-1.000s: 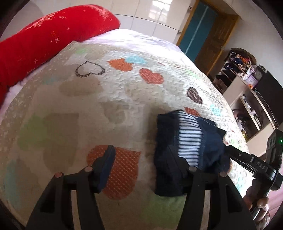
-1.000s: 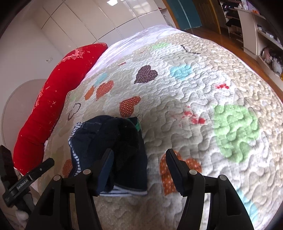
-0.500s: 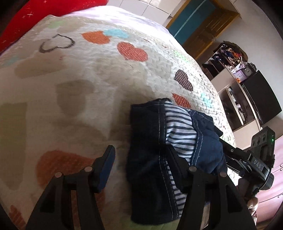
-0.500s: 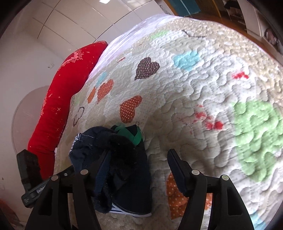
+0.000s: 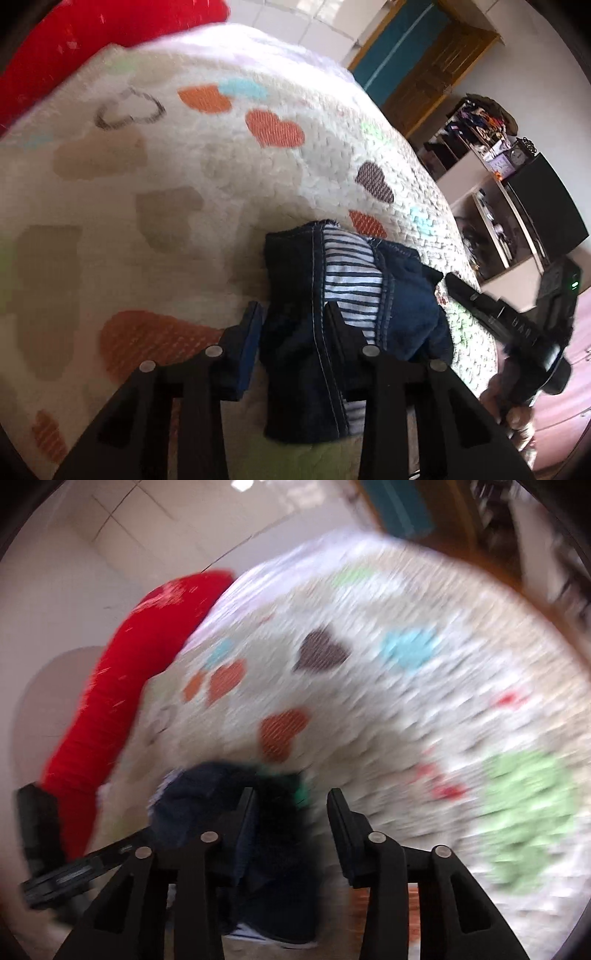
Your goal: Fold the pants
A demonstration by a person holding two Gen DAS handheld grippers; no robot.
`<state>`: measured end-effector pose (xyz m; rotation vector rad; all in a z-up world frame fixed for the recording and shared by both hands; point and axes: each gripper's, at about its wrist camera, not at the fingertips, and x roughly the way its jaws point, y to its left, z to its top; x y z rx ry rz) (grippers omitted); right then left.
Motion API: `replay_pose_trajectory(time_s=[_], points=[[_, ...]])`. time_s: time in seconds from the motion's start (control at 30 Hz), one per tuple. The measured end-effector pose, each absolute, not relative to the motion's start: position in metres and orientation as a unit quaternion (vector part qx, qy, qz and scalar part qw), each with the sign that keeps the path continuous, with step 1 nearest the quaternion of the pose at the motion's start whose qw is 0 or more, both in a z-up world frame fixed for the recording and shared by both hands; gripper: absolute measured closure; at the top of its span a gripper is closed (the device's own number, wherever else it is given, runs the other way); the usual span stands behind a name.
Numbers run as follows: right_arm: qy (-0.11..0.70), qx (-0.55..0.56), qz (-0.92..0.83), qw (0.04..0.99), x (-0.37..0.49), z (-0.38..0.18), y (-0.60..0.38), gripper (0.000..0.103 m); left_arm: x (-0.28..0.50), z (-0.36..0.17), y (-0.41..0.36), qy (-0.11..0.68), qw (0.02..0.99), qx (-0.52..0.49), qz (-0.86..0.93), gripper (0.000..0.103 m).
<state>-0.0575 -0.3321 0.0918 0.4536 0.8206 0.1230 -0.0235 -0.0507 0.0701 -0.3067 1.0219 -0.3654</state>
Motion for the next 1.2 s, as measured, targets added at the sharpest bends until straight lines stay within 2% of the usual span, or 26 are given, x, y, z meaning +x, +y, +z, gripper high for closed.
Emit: replay_pose_trajectory(time_s=[0.13,0.23,0.33,0.37,0.4,0.47,0.53,0.57,0.63,0.77,0.9,0.97,1.07,1.13,1.2], points=[[0.373,0.268,0.163,0.873,-0.056,0.117,-0.320,0.059,-0.041,0.077,-0.060,0.465,0.851,-0.144,-0.197,0.068],[0.427,0.333,0.265,0.798,-0.026,0.099,-0.297,0.059,-0.040,0.055,-0.076,0.493,0.840,-0.122,-0.192,0.068],[0.495,0.318,0.262,0.765,0.008,0.068,-0.274,0.060,-0.037,0.032,-0.083,0.515,0.829,-0.123,-0.181,0.068],[0.511,0.306,0.237,0.767,0.016,0.059,-0.272,0.066,-0.038,0.031,-0.082,0.510,0.832,-0.125,-0.181,0.068],[0.519,0.304,0.213,0.770,0.024,0.052,-0.276,0.078,-0.039,0.032,-0.082,0.507,0.833,-0.128,-0.182,0.068],[0.526,0.294,0.180,0.778,0.034,0.051,-0.281,0.092,-0.040,0.032,-0.080,0.505,0.833,-0.132,-0.182,0.068],[0.520,0.260,0.157,0.798,0.035,0.067,-0.279,0.092,-0.043,0.030,-0.079,0.501,0.835,-0.135,-0.182,0.068],[0.512,0.245,0.153,0.809,0.035,0.077,-0.279,0.087,-0.047,0.029,-0.078,0.497,0.837,-0.137,-0.181,0.068],[0.488,0.215,0.165,0.830,0.030,0.101,-0.271,0.085,-0.051,0.028,-0.076,0.491,0.840,-0.147,-0.181,0.068],[0.491,0.193,0.247,0.813,0.039,0.121,-0.234,0.083,-0.055,0.026,-0.072,0.482,0.841,-0.167,-0.182,0.068],[0.554,0.194,0.309,0.749,0.055,0.093,-0.189,0.083,-0.057,0.025,-0.069,0.479,0.840,-0.175,-0.183,0.068],[0.584,0.164,0.270,0.748,0.065,0.071,-0.179,0.084,-0.057,0.026,-0.070,0.479,0.842,-0.170,-0.182,0.068],[0.599,0.141,0.196,0.763,0.083,0.043,-0.188,0.100,-0.059,0.027,-0.071,0.476,0.845,-0.163,-0.182,0.068],[0.580,0.153,0.169,0.782,0.085,0.047,-0.201,0.100,-0.059,0.027,-0.071,0.478,0.844,-0.160,-0.183,0.068],[0.551,0.169,0.159,0.802,0.077,0.062,-0.220,0.093,-0.059,0.028,-0.071,0.479,0.843,-0.158,-0.186,0.068]])
